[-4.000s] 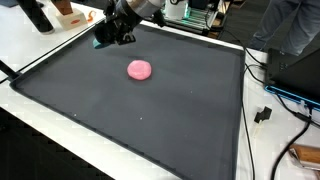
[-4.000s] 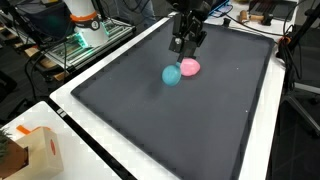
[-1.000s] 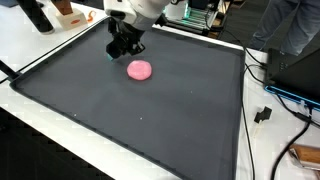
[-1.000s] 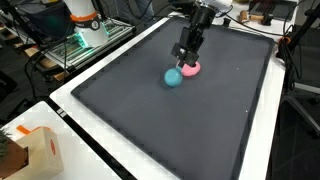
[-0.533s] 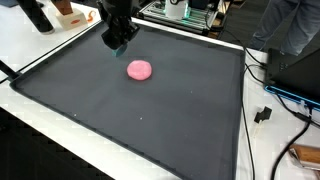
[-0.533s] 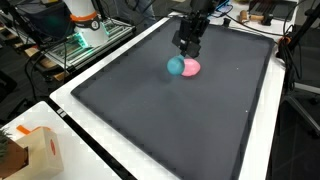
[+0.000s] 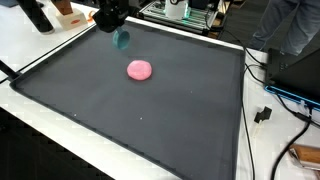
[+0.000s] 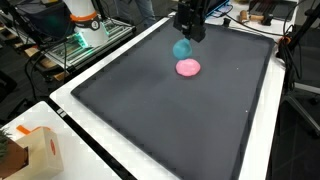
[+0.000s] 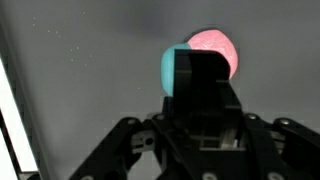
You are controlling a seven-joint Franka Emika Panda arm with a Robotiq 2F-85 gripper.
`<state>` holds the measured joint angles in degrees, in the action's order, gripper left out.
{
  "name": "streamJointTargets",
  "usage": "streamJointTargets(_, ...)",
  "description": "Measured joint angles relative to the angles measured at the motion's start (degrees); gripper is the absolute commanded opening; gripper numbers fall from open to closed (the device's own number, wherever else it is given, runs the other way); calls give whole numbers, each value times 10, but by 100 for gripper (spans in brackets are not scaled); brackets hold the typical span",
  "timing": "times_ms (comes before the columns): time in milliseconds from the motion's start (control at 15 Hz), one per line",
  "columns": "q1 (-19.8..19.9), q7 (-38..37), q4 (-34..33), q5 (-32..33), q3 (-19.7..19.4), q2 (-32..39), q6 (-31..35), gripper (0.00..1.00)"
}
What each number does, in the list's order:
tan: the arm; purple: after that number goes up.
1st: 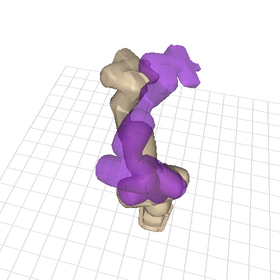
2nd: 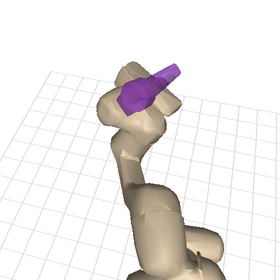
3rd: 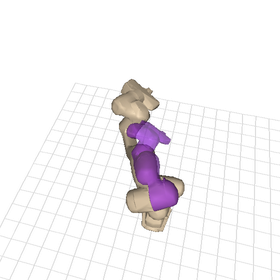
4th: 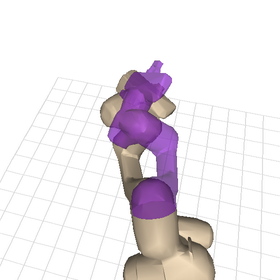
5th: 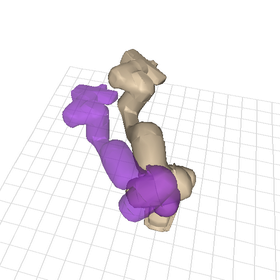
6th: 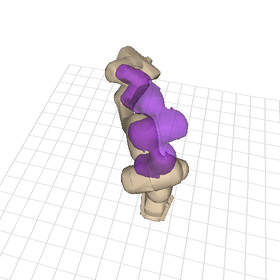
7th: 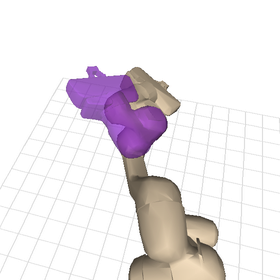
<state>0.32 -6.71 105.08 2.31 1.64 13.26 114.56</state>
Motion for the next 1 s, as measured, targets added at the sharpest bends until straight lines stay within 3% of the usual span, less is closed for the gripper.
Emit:
streamJointTargets(400,29,108,-1,-106,-8,-25,-45,25)
streamJointTargets(733,40,148,-1,-149,-17,-38,-91,25)
streamJointTargets(800,41,152,-2,-153,-18,-40,-100,50)
streamJointTargets(1000,40,153,-2,-153,-18,-39,-102,50)
